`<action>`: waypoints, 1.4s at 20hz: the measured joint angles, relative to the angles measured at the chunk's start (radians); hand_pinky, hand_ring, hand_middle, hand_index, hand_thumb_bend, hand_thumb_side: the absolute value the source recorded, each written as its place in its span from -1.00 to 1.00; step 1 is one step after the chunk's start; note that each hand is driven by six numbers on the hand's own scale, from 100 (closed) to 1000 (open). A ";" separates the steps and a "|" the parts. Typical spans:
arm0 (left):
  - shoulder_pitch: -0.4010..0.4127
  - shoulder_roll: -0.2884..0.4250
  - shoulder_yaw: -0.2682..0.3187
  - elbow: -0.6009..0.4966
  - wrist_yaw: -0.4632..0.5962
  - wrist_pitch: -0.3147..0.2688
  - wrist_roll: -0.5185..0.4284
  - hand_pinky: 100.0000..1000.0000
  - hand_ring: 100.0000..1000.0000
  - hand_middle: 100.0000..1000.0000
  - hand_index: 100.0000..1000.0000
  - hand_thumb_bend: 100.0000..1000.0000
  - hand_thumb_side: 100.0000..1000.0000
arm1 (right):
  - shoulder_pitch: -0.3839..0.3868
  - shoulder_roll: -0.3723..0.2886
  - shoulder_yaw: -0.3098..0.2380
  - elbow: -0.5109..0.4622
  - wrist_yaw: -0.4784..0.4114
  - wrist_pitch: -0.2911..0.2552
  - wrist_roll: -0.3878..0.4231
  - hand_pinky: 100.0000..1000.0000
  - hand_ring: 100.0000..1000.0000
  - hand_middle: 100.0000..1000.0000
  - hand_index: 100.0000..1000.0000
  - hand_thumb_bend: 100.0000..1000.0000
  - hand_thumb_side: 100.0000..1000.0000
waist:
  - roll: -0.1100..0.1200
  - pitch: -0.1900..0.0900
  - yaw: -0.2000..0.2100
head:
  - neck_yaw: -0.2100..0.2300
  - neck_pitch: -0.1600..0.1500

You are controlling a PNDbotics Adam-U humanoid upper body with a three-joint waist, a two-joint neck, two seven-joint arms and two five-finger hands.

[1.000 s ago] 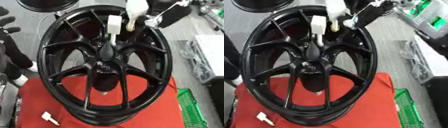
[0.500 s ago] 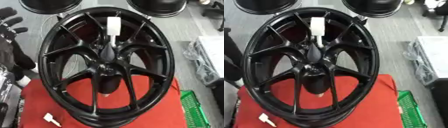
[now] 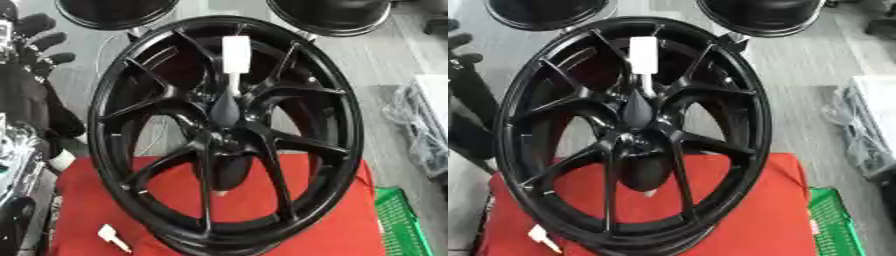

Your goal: Pull the pin out of the wheel hub.

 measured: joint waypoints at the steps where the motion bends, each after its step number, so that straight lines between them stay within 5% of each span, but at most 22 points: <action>1: 0.000 0.002 0.000 0.000 0.000 0.000 0.000 0.22 0.42 0.34 0.36 -0.63 0.58 | 0.007 0.011 -0.010 0.025 0.017 0.007 -0.006 0.46 0.16 -0.08 0.25 -0.98 -0.93 | 0.000 0.000 0.000 | 0.002 0.000; 5: 0.000 0.003 0.001 0.000 0.000 -0.001 0.001 0.22 0.42 0.34 0.36 -0.63 0.58 | 0.023 0.034 -0.025 0.113 0.078 0.014 0.002 0.68 0.56 0.34 0.60 -0.61 -0.56 | -0.001 0.000 0.000 | 0.006 -0.004; 8: 0.000 0.003 0.001 0.000 0.000 -0.001 0.001 0.22 0.41 0.33 0.36 -0.64 0.58 | 0.027 0.044 -0.032 0.153 0.133 0.014 0.024 0.74 0.65 0.46 0.65 -0.43 -0.34 | -0.001 0.000 0.000 | 0.008 -0.007; 10: 0.000 0.003 0.001 0.000 0.000 -0.001 0.001 0.21 0.41 0.33 0.36 -0.64 0.58 | 0.030 0.046 -0.037 0.163 0.171 0.024 0.026 0.74 0.64 0.47 0.66 -0.48 -0.33 | -0.001 0.000 0.000 | 0.008 -0.007; 16: 0.000 0.003 0.001 0.000 0.000 -0.001 0.001 0.22 0.41 0.34 0.36 -0.63 0.58 | 0.030 0.060 -0.046 0.165 0.208 0.048 0.022 0.72 0.62 0.46 0.66 -0.60 -0.46 | -0.005 0.000 0.000 | 0.007 -0.007; 17: 0.000 0.003 0.000 0.000 0.000 -0.001 0.001 0.22 0.41 0.34 0.36 -0.63 0.58 | 0.030 0.062 -0.046 0.165 0.208 0.051 0.021 0.71 0.60 0.45 0.66 -0.67 -0.60 | -0.005 0.000 0.000 | 0.007 -0.007; 18: 0.000 0.003 0.000 0.000 0.000 -0.001 0.001 0.22 0.42 0.34 0.36 -0.63 0.58 | 0.029 0.062 -0.047 0.164 0.206 0.053 0.018 0.69 0.57 0.44 0.68 -0.92 -0.96 | -0.005 0.000 0.000 | 0.007 -0.007; 21: 0.000 0.003 0.000 0.000 0.000 0.000 0.000 0.21 0.42 0.34 0.36 -0.64 0.58 | 0.010 0.064 -0.051 0.129 0.156 0.050 -0.013 0.61 0.46 0.34 0.66 -1.00 -0.96 | -0.004 0.000 -0.001 | 0.007 -0.007; 22: 0.000 0.003 0.000 0.000 0.000 0.000 0.000 0.21 0.42 0.34 0.36 -0.64 0.58 | 0.000 0.065 -0.051 0.103 0.123 0.043 -0.028 0.58 0.42 0.29 0.58 -1.00 -0.52 | -0.004 0.000 -0.001 | 0.005 -0.007; 23: 0.000 0.003 0.000 0.000 0.000 0.001 -0.001 0.22 0.42 0.34 0.36 -0.64 0.58 | -0.013 0.069 -0.049 0.071 0.079 0.033 -0.048 0.55 0.37 0.26 0.51 -1.00 -0.30 | -0.003 0.000 0.000 | 0.003 -0.007; 28: 0.000 0.003 0.000 0.000 0.000 0.001 -0.002 0.22 0.42 0.34 0.36 -0.63 0.58 | -0.122 0.071 0.020 -0.111 -0.181 -0.063 -0.116 0.57 0.38 0.33 0.51 -1.00 -0.14 | -0.001 -0.001 0.017 | -0.009 -0.007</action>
